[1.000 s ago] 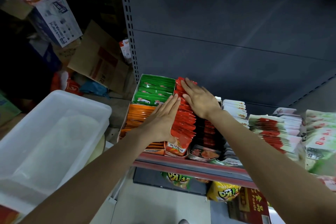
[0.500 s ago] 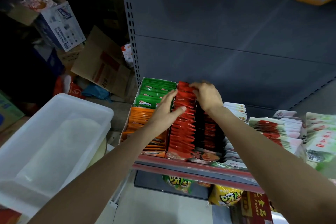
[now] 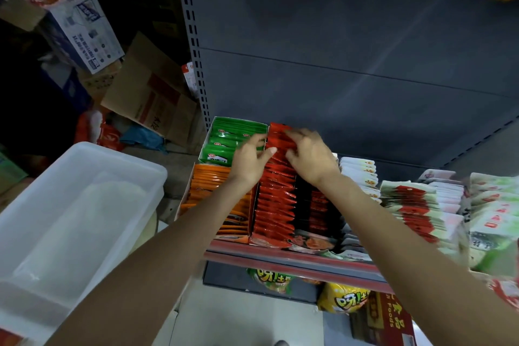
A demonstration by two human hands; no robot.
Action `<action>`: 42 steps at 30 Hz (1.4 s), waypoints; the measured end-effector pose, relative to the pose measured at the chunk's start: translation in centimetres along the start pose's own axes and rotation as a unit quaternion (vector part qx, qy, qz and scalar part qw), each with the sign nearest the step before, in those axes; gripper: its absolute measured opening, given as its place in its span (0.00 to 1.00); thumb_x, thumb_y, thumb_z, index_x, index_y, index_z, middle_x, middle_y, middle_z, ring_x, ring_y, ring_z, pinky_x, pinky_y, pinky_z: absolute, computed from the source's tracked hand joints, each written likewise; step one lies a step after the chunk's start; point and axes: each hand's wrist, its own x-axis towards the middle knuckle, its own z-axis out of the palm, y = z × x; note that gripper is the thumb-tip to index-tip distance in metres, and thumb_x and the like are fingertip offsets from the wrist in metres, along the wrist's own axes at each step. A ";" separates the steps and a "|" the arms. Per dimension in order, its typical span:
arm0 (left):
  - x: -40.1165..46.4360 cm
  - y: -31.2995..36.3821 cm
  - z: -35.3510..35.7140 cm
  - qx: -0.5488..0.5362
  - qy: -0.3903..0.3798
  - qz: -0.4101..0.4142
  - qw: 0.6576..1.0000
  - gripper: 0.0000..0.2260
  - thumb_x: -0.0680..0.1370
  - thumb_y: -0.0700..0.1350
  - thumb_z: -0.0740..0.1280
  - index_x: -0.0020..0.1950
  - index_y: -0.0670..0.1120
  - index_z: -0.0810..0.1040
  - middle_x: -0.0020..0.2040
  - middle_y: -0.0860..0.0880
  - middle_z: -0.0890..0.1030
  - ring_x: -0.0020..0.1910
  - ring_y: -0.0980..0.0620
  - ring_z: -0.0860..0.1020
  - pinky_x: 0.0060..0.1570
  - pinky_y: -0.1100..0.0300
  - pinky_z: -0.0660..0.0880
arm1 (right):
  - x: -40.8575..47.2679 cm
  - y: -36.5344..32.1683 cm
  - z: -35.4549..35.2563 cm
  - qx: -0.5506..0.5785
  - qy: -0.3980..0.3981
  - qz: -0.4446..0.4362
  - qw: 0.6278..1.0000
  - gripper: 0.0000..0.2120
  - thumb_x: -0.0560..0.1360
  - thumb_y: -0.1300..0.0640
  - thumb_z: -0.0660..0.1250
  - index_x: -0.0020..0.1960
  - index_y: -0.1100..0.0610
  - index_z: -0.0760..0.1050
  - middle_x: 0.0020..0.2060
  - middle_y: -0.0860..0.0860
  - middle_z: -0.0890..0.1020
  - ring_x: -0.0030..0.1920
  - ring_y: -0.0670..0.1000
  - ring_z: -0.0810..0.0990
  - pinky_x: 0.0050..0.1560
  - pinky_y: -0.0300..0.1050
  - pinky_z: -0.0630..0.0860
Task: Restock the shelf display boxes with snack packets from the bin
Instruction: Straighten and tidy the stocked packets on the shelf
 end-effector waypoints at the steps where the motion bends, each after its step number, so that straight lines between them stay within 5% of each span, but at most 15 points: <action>1: -0.8 -0.2 -0.3 0.002 0.007 0.017 1.000 0.17 0.80 0.45 0.63 0.68 0.43 0.70 0.64 0.45 0.75 0.60 0.49 0.76 0.57 0.64 0.70 | -1.0 0.1 0.1 -0.019 -0.031 -0.018 0.999 0.26 0.78 0.56 0.60 0.74 0.56 0.60 0.72 0.54 0.65 0.70 0.56 0.64 0.70 0.47 0.63; 4: -3.8 -1.0 -1.8 -0.002 -0.041 0.072 0.997 0.20 0.80 0.51 0.60 0.71 0.47 0.68 0.70 0.49 0.69 0.69 0.53 0.68 0.63 0.62 0.64 | -2.2 0.7 0.7 -0.117 -0.064 -0.055 0.990 0.30 0.80 0.52 0.58 0.77 0.57 0.50 0.77 0.52 0.53 0.75 0.53 0.55 0.75 0.45 0.51; 6: -5.7 -1.3 -2.7 0.019 -0.162 0.088 0.983 0.34 0.72 0.63 0.64 0.75 0.54 0.59 0.77 0.57 0.54 0.73 0.59 0.54 0.68 0.57 0.56 | -2.4 0.6 0.5 -0.115 -0.062 -0.049 0.990 0.30 0.80 0.53 0.57 0.77 0.57 0.49 0.77 0.52 0.51 0.76 0.53 0.53 0.75 0.45 0.49; 9: -7.4 -2.0 -3.6 0.131 -0.279 0.129 0.942 0.56 0.58 0.69 0.70 0.77 0.58 0.42 0.73 0.65 0.32 0.74 0.62 0.39 0.69 0.56 0.50 | -3.9 0.0 0.6 -0.037 -0.017 -0.033 0.999 0.26 0.79 0.58 0.58 0.76 0.57 0.56 0.75 0.53 0.58 0.74 0.54 0.57 0.73 0.45 0.55; 11: -8.0 -2.6 -3.2 0.241 -0.294 0.171 0.909 0.59 0.57 0.70 0.71 0.75 0.57 0.36 0.72 0.62 0.27 0.73 0.59 0.32 0.70 0.54 0.46 | -5.2 -0.2 0.6 0.011 -0.020 -0.025 0.999 0.24 0.78 0.63 0.58 0.74 0.58 0.61 0.72 0.55 0.64 0.72 0.55 0.62 0.71 0.45 0.60; 13: -8.1 -2.5 -2.4 0.303 -0.267 0.181 0.897 0.54 0.65 0.65 0.72 0.76 0.54 0.38 0.74 0.56 0.29 0.73 0.56 0.31 0.72 0.52 0.45 | -6.1 -0.1 0.5 0.028 -0.054 -0.024 0.998 0.25 0.76 0.67 0.57 0.73 0.59 0.61 0.71 0.56 0.66 0.72 0.55 0.63 0.71 0.43 0.58; 17: -7.1 -1.3 -1.5 0.208 -0.169 0.146 0.952 0.42 0.72 0.48 0.73 0.77 0.49 0.50 0.78 0.53 0.42 0.76 0.53 0.47 0.73 0.56 0.57 | -6.9 -0.4 -0.6 0.076 -0.046 0.005 0.996 0.27 0.76 0.70 0.56 0.74 0.60 0.60 0.72 0.56 0.65 0.72 0.53 0.62 0.68 0.35 0.54; 20: -7.3 -1.8 -0.5 0.109 -0.187 0.127 0.968 0.48 0.71 0.37 0.73 0.77 0.53 0.42 0.76 0.57 0.33 0.76 0.53 0.49 0.61 0.61 0.72 | -7.9 -1.3 -0.2 0.079 -0.092 0.011 0.993 0.32 0.75 0.66 0.59 0.76 0.59 0.53 0.76 0.55 0.55 0.76 0.52 0.54 0.71 0.37 0.50; 23: -7.7 -1.8 -0.4 -0.008 -0.211 0.074 0.975 0.56 0.68 0.31 0.74 0.75 0.55 0.33 0.74 0.54 0.29 0.76 0.52 0.40 0.68 0.55 0.66 | -8.8 -2.1 0.7 0.047 -0.165 0.021 0.985 0.40 0.74 0.57 0.63 0.77 0.57 0.41 0.77 0.54 0.42 0.77 0.50 0.42 0.74 0.42 0.43; 25: -7.4 -1.6 -1.0 -0.039 -0.225 0.050 0.972 0.56 0.69 0.31 0.73 0.73 0.56 0.30 0.73 0.54 0.28 0.75 0.53 0.37 0.66 0.61 0.64 | -9.0 -2.3 0.7 0.055 -0.186 0.019 0.981 0.44 0.73 0.54 0.65 0.77 0.57 0.38 0.76 0.54 0.39 0.76 0.50 0.38 0.74 0.46 0.40; 28: -6.7 -1.6 -1.5 0.041 -0.252 0.083 0.963 0.53 0.70 0.32 0.73 0.75 0.57 0.35 0.74 0.56 0.28 0.76 0.52 0.41 0.55 0.69 0.71 | -8.9 -2.0 -0.2 0.123 -0.231 0.035 0.964 0.46 0.72 0.56 0.66 0.77 0.57 0.36 0.75 0.54 0.35 0.75 0.48 0.34 0.74 0.46 0.37; 30: -6.4 -1.4 -1.7 0.164 -0.236 0.113 0.951 0.51 0.69 0.40 0.76 0.77 0.55 0.40 0.75 0.55 0.32 0.76 0.50 0.47 0.58 0.63 0.71 | -8.9 -1.9 -0.1 0.070 -0.231 0.022 0.970 0.50 0.71 0.52 0.70 0.76 0.57 0.36 0.75 0.54 0.34 0.75 0.50 0.34 0.74 0.46 0.39; 34: -5.9 -0.9 -2.6 0.417 -0.174 0.194 0.871 0.53 0.66 0.59 0.75 0.77 0.51 0.42 0.77 0.48 0.37 0.77 0.47 0.43 0.74 0.50 0.50 | -9.4 -2.0 1.6 -0.027 -0.101 -0.002 0.995 0.50 0.71 0.48 0.72 0.77 0.58 0.40 0.76 0.54 0.38 0.77 0.50 0.41 0.76 0.44 0.45; 37: -5.6 -0.7 -2.6 0.455 -0.188 0.210 0.844 0.54 0.66 0.60 0.74 0.77 0.48 0.38 0.77 0.47 0.35 0.76 0.49 0.40 0.75 0.52 0.45 | -9.1 -2.0 1.8 -0.028 -0.087 -0.001 0.996 0.47 0.73 0.51 0.70 0.77 0.58 0.40 0.77 0.52 0.42 0.77 0.49 0.45 0.75 0.42 0.47; 42: -6.4 0.2 -1.4 0.408 -0.193 0.135 0.882 0.52 0.69 0.51 0.75 0.77 0.49 0.37 0.76 0.50 0.33 0.77 0.49 0.45 0.74 0.54 0.51 | -8.3 -2.7 1.2 -0.049 -0.110 0.009 0.993 0.46 0.73 0.54 0.70 0.77 0.59 0.41 0.77 0.54 0.44 0.77 0.51 0.46 0.75 0.44 0.47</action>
